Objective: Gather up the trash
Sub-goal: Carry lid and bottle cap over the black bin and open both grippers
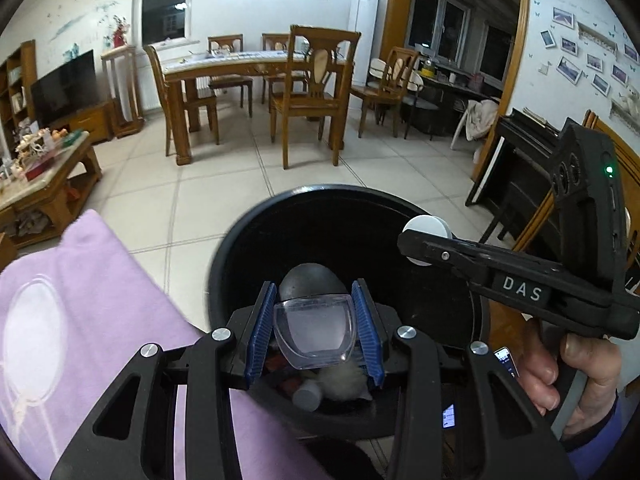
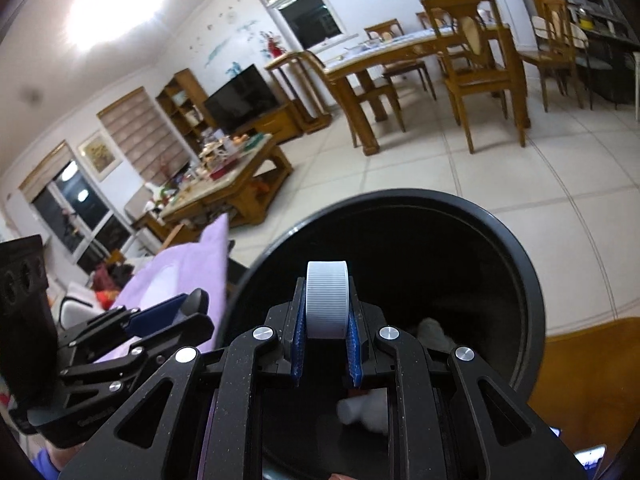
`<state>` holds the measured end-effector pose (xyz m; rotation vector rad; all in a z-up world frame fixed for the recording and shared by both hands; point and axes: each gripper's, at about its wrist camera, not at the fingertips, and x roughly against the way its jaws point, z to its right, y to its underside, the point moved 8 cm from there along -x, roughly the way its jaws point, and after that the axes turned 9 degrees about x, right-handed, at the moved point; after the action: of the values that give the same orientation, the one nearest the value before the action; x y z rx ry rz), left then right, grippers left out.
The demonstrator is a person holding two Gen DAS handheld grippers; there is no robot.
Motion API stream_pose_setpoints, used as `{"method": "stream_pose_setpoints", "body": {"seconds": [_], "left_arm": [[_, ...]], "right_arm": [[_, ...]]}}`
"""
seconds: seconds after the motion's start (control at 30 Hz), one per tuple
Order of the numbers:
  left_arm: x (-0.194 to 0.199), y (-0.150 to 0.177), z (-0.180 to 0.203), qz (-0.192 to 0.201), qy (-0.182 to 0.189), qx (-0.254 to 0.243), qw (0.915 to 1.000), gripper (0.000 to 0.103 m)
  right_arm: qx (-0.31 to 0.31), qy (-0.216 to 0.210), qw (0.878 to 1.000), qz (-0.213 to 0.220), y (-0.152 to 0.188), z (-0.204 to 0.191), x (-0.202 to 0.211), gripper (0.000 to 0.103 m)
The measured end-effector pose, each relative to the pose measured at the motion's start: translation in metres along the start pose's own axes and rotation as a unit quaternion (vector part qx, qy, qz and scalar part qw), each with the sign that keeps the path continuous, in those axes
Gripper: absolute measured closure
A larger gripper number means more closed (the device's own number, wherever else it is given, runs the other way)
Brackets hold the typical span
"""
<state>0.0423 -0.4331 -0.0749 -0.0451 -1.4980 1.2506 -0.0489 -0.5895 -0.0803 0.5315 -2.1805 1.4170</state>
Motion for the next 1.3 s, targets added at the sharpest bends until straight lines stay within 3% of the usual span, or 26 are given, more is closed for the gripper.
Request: {"method": "stream_pose_setpoints", "body": {"seconds": [0.33,0.7,1.3], "left_arm": [[-0.043,0.008,0.017,-0.036,-0.002,-0.008,0.9993,0.064],[-0.056,0.020,0.026,-0.055,-0.010,-0.024,0.9981,0.064],[-0.065,0.030,0.033,-0.077,-0.016,-0.047,0.9958,0.063]], "right_arm": [[-0.017,0.008,1.000,-0.022,0.018,0.021,-0.022,0.085],[-0.022,0.015,0.999,-0.039,0.038,0.026,-0.041,0.085],[-0.017,0.029,0.999,-0.039,0.039,0.019,-0.047,0.085]]}}
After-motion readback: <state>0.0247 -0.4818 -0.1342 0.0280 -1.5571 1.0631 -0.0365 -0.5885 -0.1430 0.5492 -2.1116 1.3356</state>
